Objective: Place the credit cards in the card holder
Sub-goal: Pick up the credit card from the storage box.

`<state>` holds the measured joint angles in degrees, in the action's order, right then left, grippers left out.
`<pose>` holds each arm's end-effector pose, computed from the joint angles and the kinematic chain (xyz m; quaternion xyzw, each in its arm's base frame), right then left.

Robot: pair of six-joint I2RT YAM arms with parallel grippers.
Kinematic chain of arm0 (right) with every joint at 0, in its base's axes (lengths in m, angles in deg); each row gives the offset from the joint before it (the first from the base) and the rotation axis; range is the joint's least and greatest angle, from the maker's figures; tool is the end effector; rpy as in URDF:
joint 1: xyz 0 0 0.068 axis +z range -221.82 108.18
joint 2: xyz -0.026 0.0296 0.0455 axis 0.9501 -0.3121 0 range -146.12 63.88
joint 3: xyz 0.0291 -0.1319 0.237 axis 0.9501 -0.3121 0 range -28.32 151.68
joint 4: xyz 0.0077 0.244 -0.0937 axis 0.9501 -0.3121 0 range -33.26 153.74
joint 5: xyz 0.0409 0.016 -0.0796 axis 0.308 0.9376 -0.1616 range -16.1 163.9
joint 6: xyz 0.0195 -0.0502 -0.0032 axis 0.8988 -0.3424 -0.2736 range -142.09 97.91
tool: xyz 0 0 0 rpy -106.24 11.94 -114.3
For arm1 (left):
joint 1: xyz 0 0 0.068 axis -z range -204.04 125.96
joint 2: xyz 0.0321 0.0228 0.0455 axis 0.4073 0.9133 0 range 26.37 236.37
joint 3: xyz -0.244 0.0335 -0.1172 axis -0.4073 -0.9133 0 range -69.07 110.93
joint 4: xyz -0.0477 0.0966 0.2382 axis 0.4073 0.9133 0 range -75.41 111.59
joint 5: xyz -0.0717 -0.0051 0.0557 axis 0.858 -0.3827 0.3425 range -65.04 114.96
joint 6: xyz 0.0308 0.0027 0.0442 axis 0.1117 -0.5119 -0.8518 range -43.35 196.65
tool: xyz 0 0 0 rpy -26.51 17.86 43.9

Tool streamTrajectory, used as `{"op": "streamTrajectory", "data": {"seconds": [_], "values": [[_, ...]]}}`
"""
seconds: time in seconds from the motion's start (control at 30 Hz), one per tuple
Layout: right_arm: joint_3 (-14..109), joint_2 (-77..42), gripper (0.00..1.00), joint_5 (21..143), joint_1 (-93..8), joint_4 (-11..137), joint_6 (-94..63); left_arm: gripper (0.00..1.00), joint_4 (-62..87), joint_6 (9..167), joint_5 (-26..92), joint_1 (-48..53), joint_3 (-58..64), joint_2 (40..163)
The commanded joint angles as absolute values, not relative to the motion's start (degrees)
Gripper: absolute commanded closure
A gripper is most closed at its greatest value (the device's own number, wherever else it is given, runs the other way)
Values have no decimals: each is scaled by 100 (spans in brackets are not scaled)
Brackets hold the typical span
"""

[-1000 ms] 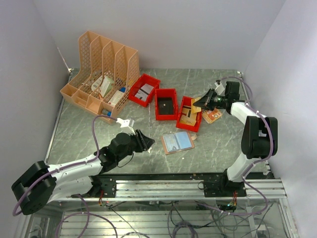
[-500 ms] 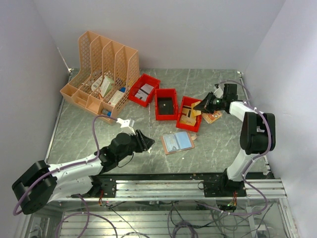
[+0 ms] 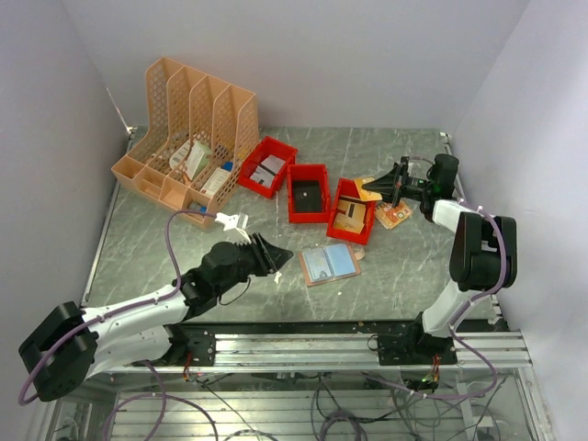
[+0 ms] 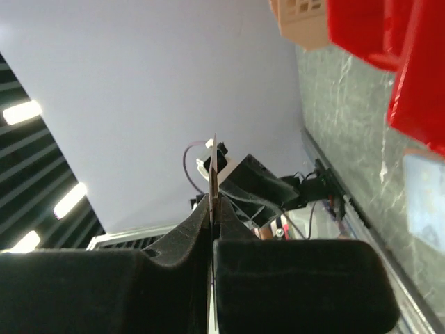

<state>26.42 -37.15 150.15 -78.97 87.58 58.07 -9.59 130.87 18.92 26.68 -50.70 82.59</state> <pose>0.3609 -0.0104 0.2054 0.2031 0.7100 0.6727 0.0463 0.1358 -0.1600 0.2040 -0.0566 0.7838 -0.4641 0.4088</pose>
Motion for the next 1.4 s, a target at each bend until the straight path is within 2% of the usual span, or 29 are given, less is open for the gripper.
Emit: {"op": "streamTrajectory", "data": {"seconds": [0.0,0.3,0.4,0.43,0.57,0.6,0.67,0.83,0.93,1.13,1.37], "values": [[2822,-3336,100,15654,-7909,8393,6278,52,-1471,13177,2196,2652,-4669,8348],[2834,-3197,100,15640,-7903,7817,6044,53,-1600,13400,2364,2658,-4541,8443],[2878,-3195,100,15722,-7769,8305,5438,53,-1617,13410,2353,2655,-4588,8399],[3173,-3219,100,15767,-7684,8025,4481,53,-1628,13393,2348,2658,-4613,8388],[4903,-3545,100,14936,-7381,2213,-1768,52,-1882,13287,2450,2650,-4740,8409],[5244,-3679,100,14739,-7270,1518,-2775,52,-1964,13237,2485,2658,-4771,8413],[5314,-3667,100,14605,-7163,1187,-3581,52,-2167,13124,2555,2667,-4857,8432],[4295,-2958,100,13641,-6797,2018,-4338,52,-3078,12920,2667,2691,-5257,8659],[3828,-2538,100,13949,-6674,2521,-4333,52,-3693,12872,2688,2755,-5420,8940],[3314,-2011,100,14416,-6516,4247,-2662,48,-4069,12290,2331,3203,-5209,9429],[3011,-1453,100,14506,-6310,6098,-540,39,-5428,12301,2031,3374,-5016,10103]]}}
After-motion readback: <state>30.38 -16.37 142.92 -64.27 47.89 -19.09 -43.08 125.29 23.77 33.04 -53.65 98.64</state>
